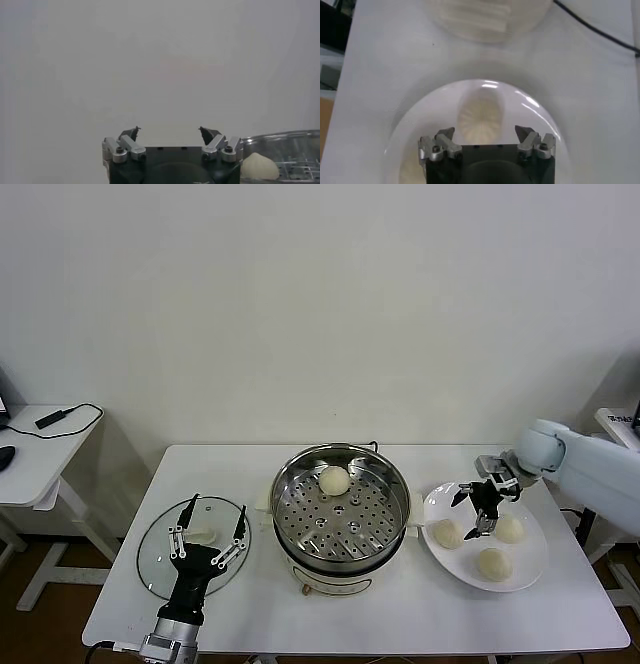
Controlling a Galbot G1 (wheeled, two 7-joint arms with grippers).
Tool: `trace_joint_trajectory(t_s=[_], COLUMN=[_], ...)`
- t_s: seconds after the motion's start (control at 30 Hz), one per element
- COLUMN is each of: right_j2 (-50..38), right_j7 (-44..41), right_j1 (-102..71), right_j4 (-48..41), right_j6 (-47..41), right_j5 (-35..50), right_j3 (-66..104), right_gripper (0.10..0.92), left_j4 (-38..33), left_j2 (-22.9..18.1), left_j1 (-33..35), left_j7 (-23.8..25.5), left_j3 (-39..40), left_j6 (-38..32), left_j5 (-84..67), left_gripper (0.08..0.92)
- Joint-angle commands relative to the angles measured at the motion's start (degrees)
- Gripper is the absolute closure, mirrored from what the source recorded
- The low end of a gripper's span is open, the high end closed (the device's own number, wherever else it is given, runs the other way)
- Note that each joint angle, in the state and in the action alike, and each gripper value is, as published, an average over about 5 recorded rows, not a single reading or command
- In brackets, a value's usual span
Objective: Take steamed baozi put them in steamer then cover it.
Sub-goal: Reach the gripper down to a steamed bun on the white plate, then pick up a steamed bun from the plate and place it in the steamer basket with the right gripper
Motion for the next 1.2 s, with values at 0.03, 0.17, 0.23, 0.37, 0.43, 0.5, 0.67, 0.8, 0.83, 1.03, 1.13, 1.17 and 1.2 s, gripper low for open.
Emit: trace_joint_trajectory(t_s=[0.03, 0.17, 0.23, 0.37, 0.43, 0.5, 0.67, 0.8, 0.83, 1.03, 1.13, 1.17, 1.2], right_j2=[2.5, 3.2, 3.5, 3.9, 3.9, 3.8, 2.8, 1.3, 0.9, 0.5, 2.4, 3.4, 4.5], right_j7=[1.5, 1.5, 1.4, 1.5, 1.6, 1.7, 1.6, 0.5, -0.3, -8.6, -12.2, -12.9, -13.3], right_j1=[-4.5, -5.0, -5.1, -5.3, -5.3, -5.2, -3.5, 0.6, 2.0, 16.5, 26.2, 28.9, 31.2], right_j4=[-3.2, -3.9, -4.4, -4.6, -4.5, -4.2, -3.0, -0.7, 0.0, 3.8, 6.5, 7.6, 8.8], right_j6=[-1.1, -1.0, -0.8, -0.6, -0.6, -0.6, -0.4, -0.4, -0.4, -0.4, -1.4, -2.1, -2.8], right_j5=[-0.6, -1.0, -1.5, -2.0, -2.0, -2.0, -2.0, -1.5, -1.3, 1.0, 4.6, 6.0, 7.5], right_j3=[1.9, 2.2, 2.4, 2.7, 2.8, 2.9, 2.8, 1.5, 1.1, -5.0, -9.9, -11.2, -12.4], right_gripper=[0.203, 0.203, 0.203, 0.207, 0.226, 0.266, 0.354, 0.38, 0.382, 0.381, 0.378, 0.376, 0.375], left_j4=[0.4, 0.6, 0.6, 0.7, 0.7, 0.7, 0.7, 0.5, 0.3, -0.3, -0.4, -0.4, -0.5], left_j2=[0.0, 0.0, 0.1, 0.1, 0.1, 0.1, 0.0, 0.0, 0.0, 0.1, 0.2, 0.2, 0.2], left_j1=[0.1, 0.0, 0.0, 0.0, -0.1, -0.1, -0.1, -0.3, -0.4, -0.6, -0.6, -0.5, -0.5], left_j7=[0.0, -0.1, -0.1, -0.2, -0.2, -0.2, -0.2, -0.2, -0.2, -0.3, -0.3, -0.4, -0.4], left_j3=[0.0, -0.1, -0.1, -0.2, -0.2, -0.2, -0.2, -0.1, 0.0, 0.3, 0.4, 0.4, 0.5], left_j6=[-0.3, -0.4, -0.4, -0.4, -0.4, -0.4, -0.4, -0.2, -0.1, 0.2, 0.2, 0.2, 0.2], left_j5=[0.0, 0.0, 0.0, -0.1, -0.1, -0.1, -0.1, -0.1, -0.1, 0.1, 0.5, 0.7, 0.8], left_gripper=[0.177, 0.177, 0.177, 0.177, 0.177, 0.177, 0.177, 0.177, 0.177, 0.177, 0.177, 0.177, 0.177])
